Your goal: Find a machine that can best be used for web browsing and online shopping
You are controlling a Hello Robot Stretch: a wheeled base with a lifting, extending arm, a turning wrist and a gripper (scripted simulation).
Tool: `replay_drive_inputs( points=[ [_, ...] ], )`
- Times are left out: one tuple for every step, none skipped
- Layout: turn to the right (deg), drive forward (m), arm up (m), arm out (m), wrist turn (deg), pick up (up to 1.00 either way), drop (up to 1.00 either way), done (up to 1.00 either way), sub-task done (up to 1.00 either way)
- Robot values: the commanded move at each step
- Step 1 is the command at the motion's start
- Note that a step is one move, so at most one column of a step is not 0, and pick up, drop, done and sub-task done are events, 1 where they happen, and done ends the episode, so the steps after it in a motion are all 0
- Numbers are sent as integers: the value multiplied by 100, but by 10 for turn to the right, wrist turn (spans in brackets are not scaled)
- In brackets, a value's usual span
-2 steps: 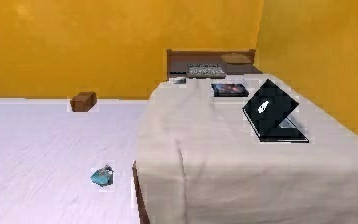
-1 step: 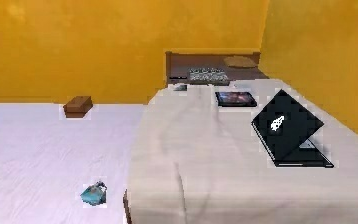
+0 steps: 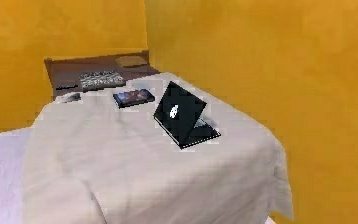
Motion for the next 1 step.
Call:
replay_drive_inputs(
  points=[
    [0,0,0,0,0,0,0,100,0]
  ],
)
